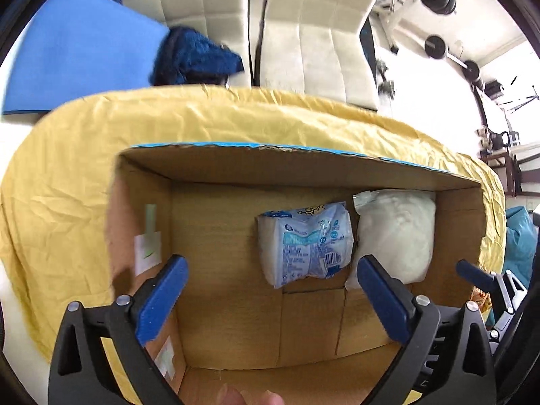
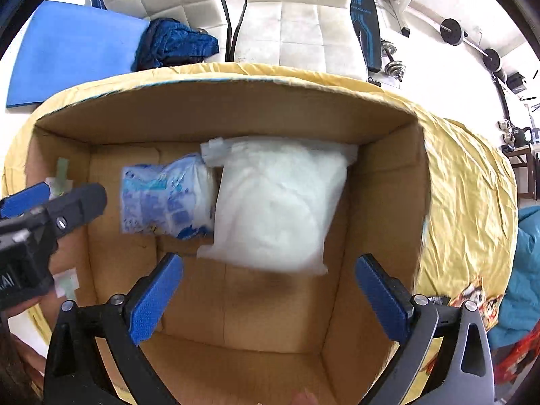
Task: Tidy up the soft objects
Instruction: 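Open both tools to release the packs inside the box and lift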
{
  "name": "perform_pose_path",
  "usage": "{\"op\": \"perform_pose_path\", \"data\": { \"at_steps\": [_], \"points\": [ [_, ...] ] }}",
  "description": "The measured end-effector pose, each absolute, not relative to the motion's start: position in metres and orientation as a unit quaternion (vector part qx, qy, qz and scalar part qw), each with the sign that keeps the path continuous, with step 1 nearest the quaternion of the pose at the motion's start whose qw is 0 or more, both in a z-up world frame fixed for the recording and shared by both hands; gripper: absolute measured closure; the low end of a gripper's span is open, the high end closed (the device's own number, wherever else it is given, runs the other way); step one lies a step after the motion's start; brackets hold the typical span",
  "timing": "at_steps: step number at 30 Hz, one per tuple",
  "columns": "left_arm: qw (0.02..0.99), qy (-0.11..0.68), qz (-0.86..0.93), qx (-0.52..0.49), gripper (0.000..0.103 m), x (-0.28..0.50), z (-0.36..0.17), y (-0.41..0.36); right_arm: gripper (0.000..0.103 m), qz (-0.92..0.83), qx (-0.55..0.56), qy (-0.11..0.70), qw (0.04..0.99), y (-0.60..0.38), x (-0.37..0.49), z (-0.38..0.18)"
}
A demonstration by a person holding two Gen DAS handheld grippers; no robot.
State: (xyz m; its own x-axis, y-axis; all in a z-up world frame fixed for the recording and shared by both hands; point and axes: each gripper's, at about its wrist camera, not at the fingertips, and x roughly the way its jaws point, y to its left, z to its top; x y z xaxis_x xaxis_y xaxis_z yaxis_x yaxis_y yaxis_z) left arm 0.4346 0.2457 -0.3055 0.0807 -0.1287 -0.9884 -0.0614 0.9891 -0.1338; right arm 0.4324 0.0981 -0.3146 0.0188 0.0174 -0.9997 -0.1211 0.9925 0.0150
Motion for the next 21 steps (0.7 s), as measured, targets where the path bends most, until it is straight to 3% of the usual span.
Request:
{"op": "perform_pose_path", "data": {
  "at_steps": [21],
  "points": [
    [0.839,0.542,0.037,-0.018,0.0,0.299,-0.186,0.226,0.0,0.084,-0.004,0.595,0.799,0.07,0.288,-0.196]
  ]
}}
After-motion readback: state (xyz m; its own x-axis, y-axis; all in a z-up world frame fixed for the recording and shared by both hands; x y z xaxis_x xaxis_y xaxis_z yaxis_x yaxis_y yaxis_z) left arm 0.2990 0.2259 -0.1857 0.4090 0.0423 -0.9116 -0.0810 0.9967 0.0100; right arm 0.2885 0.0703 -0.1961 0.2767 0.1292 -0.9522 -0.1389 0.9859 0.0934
